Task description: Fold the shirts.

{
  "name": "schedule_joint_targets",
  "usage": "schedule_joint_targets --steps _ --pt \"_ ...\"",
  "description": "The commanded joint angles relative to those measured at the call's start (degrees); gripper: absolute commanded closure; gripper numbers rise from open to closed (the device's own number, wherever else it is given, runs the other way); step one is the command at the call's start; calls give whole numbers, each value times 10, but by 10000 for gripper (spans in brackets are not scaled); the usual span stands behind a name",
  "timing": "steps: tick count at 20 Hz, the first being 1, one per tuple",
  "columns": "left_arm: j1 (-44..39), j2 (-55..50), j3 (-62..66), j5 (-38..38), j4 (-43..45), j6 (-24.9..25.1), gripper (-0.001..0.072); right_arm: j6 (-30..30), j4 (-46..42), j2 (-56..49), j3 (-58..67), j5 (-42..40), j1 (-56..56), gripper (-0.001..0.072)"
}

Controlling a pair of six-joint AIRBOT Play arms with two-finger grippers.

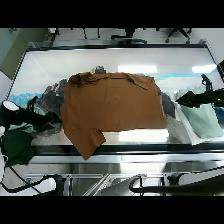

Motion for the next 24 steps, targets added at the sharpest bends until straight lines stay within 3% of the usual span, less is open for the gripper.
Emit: schedule_joint_targets --steps 1,7,8,9,10,11,12,13,14,24 --pt "7 -17 -96 89 -101 60 69 -2 -2 2 -13 7 -6 386" --pt "8 -131 3 59 -129 80 69 -2 -1 2 -32 42 -5 385" --pt "3 -140 19 52 -131 79 98 -2 -2 2 -43 44 -2 384" --pt "-7 -149 33 43 -130 80 276 -2 -2 2 -59 45 2 384" --pt "-20 -156 43 37 -130 81 355 -2 -2 2 -76 45 8 366" --pt "-34 -162 51 30 -130 86 356 -2 -5 2 -94 39 17 309" --pt "-45 -166 59 23 -130 89 363 -2 -16 2 -108 26 27 309" --pt "-55 -171 71 15 -129 92 668 -2 -33 0 -116 10 36 309" --pt "-59 -174 84 7 -129 96 695 3 -54 -3 -118 -3 43 309" --pt "-63 -172 123 -56 -135 93 696 8 -52 -18 -142 2 114 338"
